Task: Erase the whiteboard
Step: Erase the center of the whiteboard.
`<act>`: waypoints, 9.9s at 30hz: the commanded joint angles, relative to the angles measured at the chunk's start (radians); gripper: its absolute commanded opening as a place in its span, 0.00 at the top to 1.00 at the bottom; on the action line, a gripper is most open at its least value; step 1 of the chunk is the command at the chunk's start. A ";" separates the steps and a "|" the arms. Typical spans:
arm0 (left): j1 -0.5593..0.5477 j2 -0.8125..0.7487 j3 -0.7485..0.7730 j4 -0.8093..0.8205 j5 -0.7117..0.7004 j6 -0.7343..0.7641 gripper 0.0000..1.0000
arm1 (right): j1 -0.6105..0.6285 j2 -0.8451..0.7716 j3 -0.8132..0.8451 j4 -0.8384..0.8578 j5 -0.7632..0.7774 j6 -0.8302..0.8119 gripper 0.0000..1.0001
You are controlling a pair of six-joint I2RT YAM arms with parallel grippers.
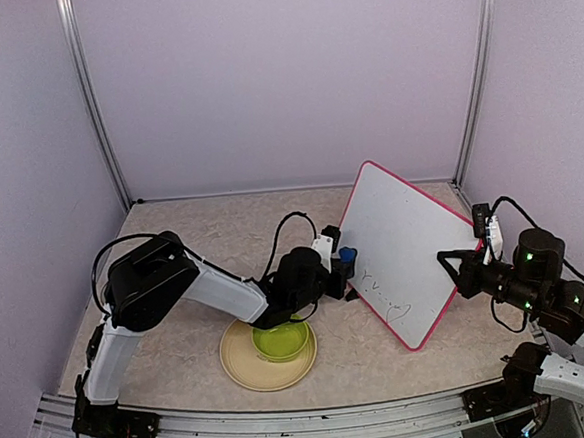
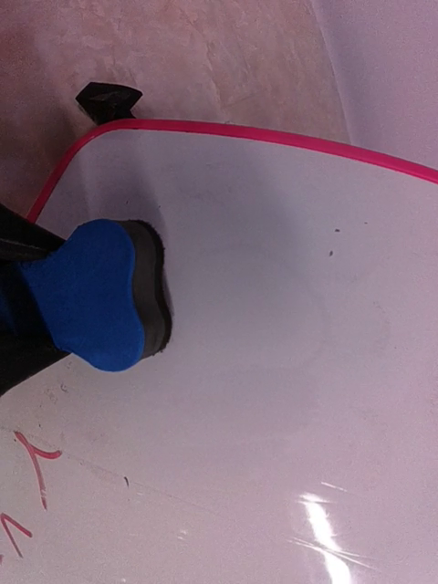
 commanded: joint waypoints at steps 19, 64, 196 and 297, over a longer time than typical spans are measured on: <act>-0.038 -0.056 -0.019 0.030 0.017 -0.017 1.00 | 0.003 -0.022 -0.007 0.095 -0.053 0.000 1.00; -0.044 -0.058 -0.053 0.018 0.031 -0.035 1.00 | 0.003 0.044 0.003 0.136 -0.067 -0.013 1.00; 0.114 0.007 0.113 -0.212 -0.221 0.008 1.00 | 0.003 0.283 0.023 0.532 0.013 -0.043 1.00; -0.073 0.026 0.130 -0.094 -0.074 0.118 1.00 | 0.002 0.220 -0.022 0.473 -0.115 0.034 1.00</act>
